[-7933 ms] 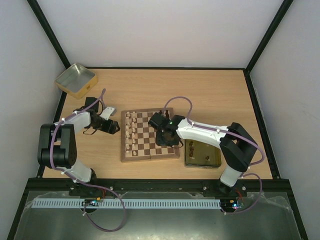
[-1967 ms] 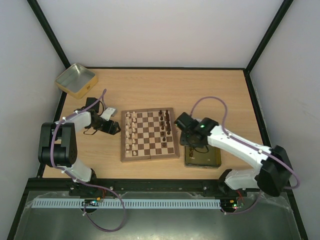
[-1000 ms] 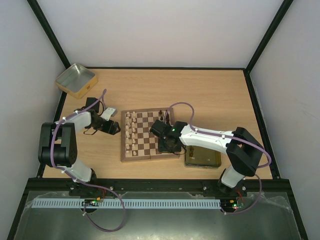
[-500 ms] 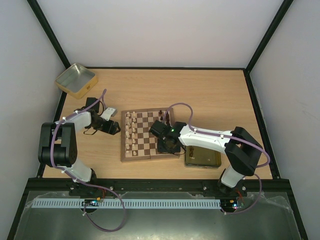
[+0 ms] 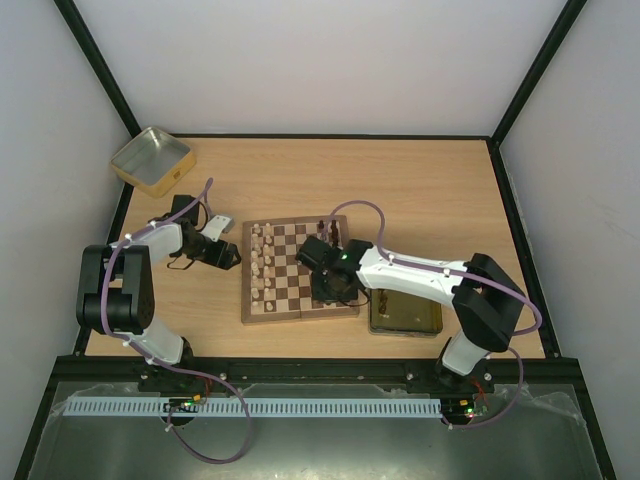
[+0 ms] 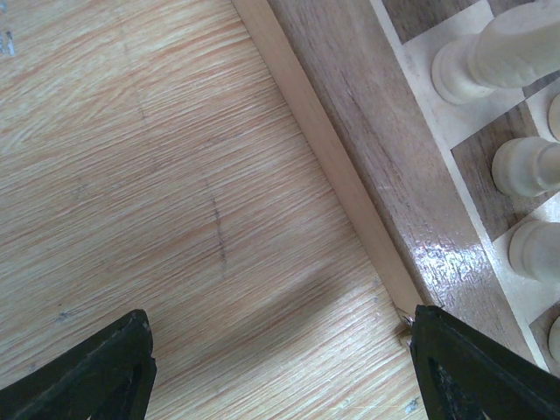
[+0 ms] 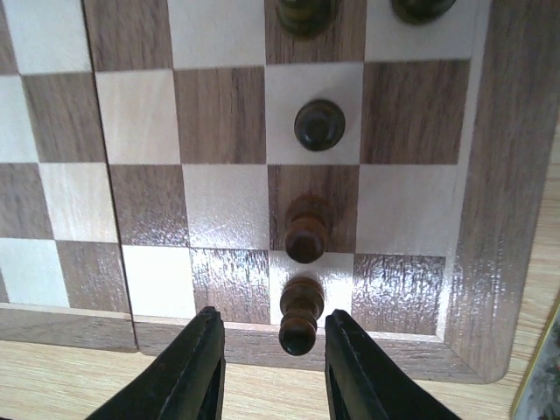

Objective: Set up the chess pieces on the board
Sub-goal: Place the chess piece on the chessboard, then pick up the chess piece from the storage box.

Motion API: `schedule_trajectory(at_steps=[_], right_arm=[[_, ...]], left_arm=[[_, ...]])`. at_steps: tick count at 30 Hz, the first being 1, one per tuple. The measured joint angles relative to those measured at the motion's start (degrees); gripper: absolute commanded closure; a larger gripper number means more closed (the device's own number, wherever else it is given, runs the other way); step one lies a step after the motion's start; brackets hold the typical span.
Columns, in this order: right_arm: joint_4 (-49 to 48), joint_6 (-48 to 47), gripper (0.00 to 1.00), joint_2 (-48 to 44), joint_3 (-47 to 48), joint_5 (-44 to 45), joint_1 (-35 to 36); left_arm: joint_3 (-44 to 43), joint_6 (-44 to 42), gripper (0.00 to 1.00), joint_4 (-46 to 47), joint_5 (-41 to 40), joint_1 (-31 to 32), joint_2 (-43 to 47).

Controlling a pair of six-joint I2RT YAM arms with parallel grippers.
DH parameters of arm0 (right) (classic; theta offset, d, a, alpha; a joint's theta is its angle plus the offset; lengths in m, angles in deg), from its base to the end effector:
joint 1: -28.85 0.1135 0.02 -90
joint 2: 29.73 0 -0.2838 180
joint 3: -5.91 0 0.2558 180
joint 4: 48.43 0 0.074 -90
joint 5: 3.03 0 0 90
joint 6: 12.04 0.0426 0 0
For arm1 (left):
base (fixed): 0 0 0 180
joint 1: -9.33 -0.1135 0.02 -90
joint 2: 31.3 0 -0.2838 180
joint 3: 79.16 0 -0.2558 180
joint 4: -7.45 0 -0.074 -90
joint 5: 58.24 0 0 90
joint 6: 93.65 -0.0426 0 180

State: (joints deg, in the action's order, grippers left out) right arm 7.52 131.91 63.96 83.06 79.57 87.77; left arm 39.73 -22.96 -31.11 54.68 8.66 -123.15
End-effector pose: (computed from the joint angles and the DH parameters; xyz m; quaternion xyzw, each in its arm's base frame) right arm 0.1597 0.2756 0.2130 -0.0526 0.9849 0.1618 0.0308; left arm 0.2892 -0.0132 0.1605 0.1914 0.9456 -0.1619 0.2073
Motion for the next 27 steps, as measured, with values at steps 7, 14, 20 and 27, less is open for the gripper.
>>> schedule_trajectory(at_steps=[7, 14, 20, 27], right_arm=[[4.6, 0.0, 0.69, -4.5, 2.6, 5.7, -1.4], [7.3, -0.8, 0.69, -17.6, -5.2, 10.3, -15.3], [6.4, -3.7, 0.69, -18.9, -13.0, 9.3, -22.3], [2.9, -6.0, 0.69, -16.7, -16.3, 6.4, -23.7]], left_arm=[[0.0, 0.0, 0.2, 0.0, 0.0, 0.0, 0.0], [0.0, 0.0, 0.2, 0.0, -0.1, 0.0, 0.0], [0.0, 0.0, 0.2, 0.0, -0.4, 0.0, 0.0], [0.0, 0.0, 0.2, 0.0, -0.8, 0.0, 0.0]])
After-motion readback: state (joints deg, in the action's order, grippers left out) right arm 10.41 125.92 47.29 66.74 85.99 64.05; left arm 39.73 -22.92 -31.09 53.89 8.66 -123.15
